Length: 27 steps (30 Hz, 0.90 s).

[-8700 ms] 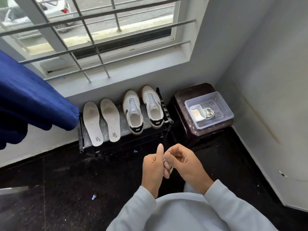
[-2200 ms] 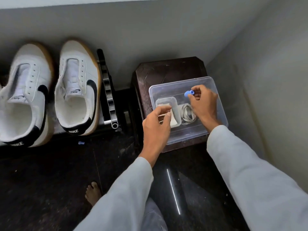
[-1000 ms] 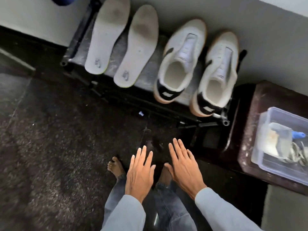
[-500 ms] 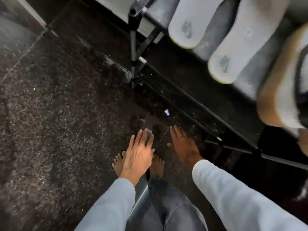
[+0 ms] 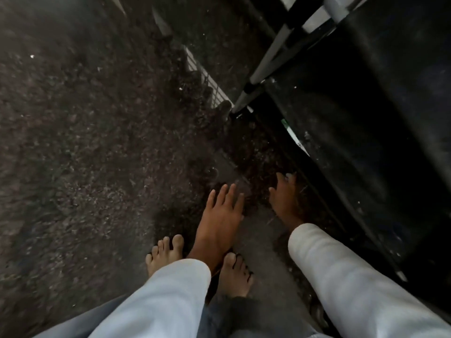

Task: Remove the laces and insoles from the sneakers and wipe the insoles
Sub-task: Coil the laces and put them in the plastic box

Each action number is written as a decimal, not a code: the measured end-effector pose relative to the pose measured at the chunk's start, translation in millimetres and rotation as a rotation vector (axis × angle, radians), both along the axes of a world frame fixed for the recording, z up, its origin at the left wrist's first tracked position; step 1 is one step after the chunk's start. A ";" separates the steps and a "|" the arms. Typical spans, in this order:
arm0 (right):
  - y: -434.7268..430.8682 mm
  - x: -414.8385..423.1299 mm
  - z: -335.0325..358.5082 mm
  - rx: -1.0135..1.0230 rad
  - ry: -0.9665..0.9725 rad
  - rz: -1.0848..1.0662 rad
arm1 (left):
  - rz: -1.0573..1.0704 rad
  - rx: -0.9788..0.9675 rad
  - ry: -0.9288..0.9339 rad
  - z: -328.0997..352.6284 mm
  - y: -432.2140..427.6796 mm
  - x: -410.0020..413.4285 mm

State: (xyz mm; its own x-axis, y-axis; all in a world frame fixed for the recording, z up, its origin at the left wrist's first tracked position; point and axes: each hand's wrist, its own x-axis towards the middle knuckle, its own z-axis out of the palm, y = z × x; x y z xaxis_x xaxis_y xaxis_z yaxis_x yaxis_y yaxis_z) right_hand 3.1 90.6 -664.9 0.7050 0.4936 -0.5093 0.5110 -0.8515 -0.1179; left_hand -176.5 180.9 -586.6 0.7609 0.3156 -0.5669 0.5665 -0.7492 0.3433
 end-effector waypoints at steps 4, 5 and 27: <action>-19.4 -9.1 -14.8 0.146 -0.101 -0.073 | 0.003 -0.012 0.011 -8.9 0.8 -2.6; -24.3 -13.3 -16.4 0.144 -0.097 -0.064 | -0.001 -0.012 0.015 -7.3 1.2 -2.2; -105.3 -136.1 455.9 0.850 0.574 -1.003 | 0.585 -0.509 -0.132 374.1 -74.8 -0.8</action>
